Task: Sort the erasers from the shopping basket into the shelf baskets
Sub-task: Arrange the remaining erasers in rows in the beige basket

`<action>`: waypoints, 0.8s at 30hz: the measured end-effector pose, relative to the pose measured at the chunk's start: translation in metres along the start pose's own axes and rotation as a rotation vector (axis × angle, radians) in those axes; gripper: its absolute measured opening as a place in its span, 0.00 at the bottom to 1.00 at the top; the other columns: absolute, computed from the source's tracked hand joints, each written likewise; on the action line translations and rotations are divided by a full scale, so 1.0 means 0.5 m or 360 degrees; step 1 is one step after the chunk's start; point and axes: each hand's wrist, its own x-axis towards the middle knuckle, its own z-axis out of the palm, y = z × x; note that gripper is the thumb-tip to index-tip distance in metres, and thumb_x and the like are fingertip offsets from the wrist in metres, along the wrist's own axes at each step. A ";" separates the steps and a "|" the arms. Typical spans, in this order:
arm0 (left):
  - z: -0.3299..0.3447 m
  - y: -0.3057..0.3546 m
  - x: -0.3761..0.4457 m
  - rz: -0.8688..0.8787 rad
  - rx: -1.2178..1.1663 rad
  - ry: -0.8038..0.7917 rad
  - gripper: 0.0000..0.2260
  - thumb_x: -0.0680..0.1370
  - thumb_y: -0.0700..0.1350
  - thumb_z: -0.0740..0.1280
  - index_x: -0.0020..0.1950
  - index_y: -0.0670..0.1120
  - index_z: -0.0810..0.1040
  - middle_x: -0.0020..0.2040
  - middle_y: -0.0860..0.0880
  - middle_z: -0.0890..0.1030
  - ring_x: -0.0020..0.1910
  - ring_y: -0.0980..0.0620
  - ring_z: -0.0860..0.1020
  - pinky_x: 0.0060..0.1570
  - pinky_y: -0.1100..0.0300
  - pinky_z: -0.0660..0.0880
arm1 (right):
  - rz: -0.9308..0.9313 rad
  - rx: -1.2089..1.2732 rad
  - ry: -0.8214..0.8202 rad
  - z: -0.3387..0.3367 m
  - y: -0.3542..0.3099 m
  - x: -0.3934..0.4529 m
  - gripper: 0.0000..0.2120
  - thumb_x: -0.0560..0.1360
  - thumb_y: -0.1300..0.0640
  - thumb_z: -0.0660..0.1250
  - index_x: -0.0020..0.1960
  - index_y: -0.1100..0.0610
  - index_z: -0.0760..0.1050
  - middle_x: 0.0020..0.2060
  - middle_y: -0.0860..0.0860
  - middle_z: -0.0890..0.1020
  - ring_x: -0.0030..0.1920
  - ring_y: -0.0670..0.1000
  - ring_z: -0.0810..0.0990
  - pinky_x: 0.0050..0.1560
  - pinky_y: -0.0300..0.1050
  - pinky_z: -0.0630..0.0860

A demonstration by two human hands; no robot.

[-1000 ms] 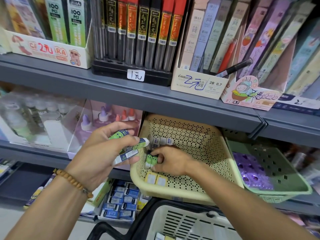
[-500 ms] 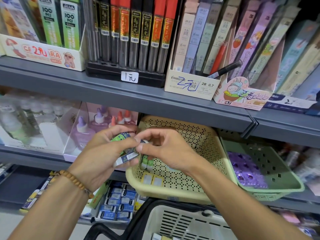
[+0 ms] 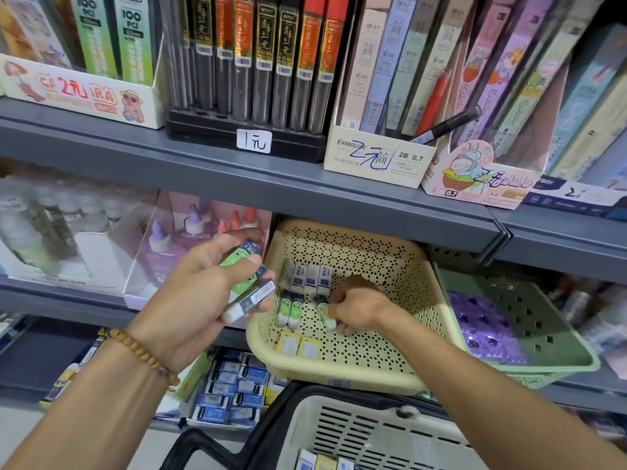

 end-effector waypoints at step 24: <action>0.044 -0.046 0.017 0.0016 -0.0467 0.0066 0.15 0.79 0.31 0.60 0.63 0.44 0.72 0.51 0.40 0.81 0.46 0.43 0.82 0.37 0.51 0.78 | -0.0870 0.1351 -0.0094 0.002 -0.089 -0.153 0.19 0.71 0.65 0.75 0.56 0.60 0.69 0.33 0.55 0.82 0.30 0.50 0.79 0.33 0.42 0.77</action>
